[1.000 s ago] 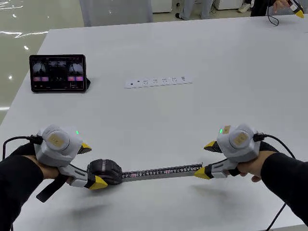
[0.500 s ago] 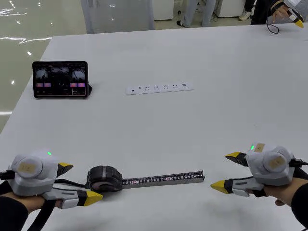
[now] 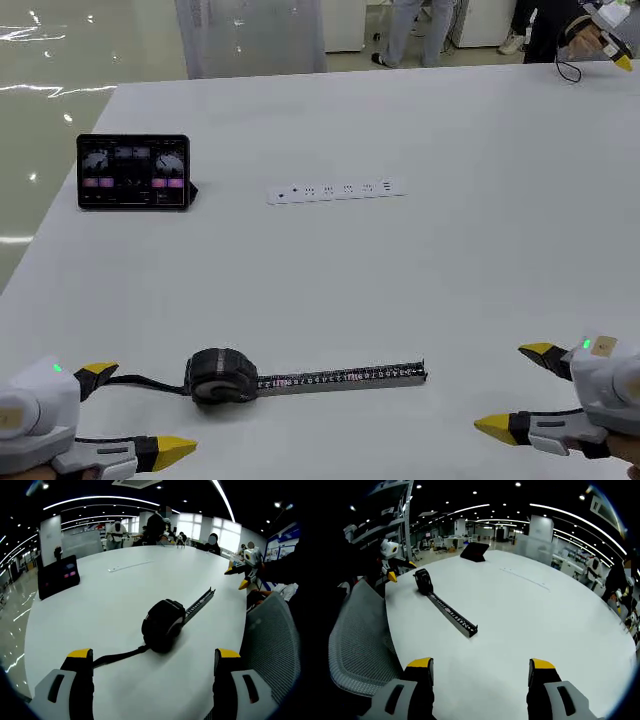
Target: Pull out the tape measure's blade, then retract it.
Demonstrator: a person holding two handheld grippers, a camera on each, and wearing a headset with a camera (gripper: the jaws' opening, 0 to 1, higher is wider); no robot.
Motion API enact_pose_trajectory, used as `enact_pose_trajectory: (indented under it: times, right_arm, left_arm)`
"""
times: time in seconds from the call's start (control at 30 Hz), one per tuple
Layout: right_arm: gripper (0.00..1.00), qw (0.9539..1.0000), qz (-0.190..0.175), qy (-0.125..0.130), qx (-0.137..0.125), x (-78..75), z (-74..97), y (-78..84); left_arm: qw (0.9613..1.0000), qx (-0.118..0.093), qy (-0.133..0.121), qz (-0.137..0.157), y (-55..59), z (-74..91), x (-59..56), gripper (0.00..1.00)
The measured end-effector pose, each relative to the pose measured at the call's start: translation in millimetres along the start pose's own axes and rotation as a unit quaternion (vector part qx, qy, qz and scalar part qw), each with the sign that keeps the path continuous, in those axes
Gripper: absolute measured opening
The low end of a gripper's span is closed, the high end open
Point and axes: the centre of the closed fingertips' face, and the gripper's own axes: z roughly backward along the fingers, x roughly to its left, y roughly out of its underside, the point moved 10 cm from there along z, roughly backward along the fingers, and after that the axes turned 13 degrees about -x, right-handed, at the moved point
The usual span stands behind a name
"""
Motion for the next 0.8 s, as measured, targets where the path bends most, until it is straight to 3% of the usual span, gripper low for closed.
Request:
enact_pose_trajectory:
  times: [0.3,0.47,0.57,0.8]
  right_arm:
    - [0.99,0.9997,-0.023,0.012,-0.005,7.2,9.2,6.5]
    - [0.99,0.9997,-0.006,0.014,-0.018,9.6,12.9,3.3]
    - [0.99,0.9997,-0.018,0.014,-0.002,10.1,14.8,7.2]
    - [0.99,0.9997,-0.023,0.010,-0.004,14.5,15.4,6.2]
  left_arm:
    - [0.9996,-0.011,-0.025,-0.001,3.4,18.8,3.5,0.99]
    - [0.9995,-0.009,-0.030,0.006,10.0,24.6,4.2,0.99]
    - [0.9993,-0.012,-0.033,0.012,9.1,28.5,4.1,0.99]
    - [0.9992,-0.007,-0.040,-0.002,7.3,31.5,6.1,0.99]
